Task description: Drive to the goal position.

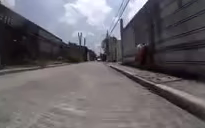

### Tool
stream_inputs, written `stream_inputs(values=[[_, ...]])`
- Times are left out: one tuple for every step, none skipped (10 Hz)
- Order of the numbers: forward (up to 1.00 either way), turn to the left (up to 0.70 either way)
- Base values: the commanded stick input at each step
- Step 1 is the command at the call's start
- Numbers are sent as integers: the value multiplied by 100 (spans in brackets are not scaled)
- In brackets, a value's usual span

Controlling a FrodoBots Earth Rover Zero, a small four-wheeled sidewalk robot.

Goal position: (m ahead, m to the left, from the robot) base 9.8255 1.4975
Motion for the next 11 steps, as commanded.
stream_inputs(values=[[100, 12], [100, 0], [100, 0], [100, 0], [100, 0], [100, 0], [100, 0], [100, 0], [100, 0], [100, 0], [100, 0]])
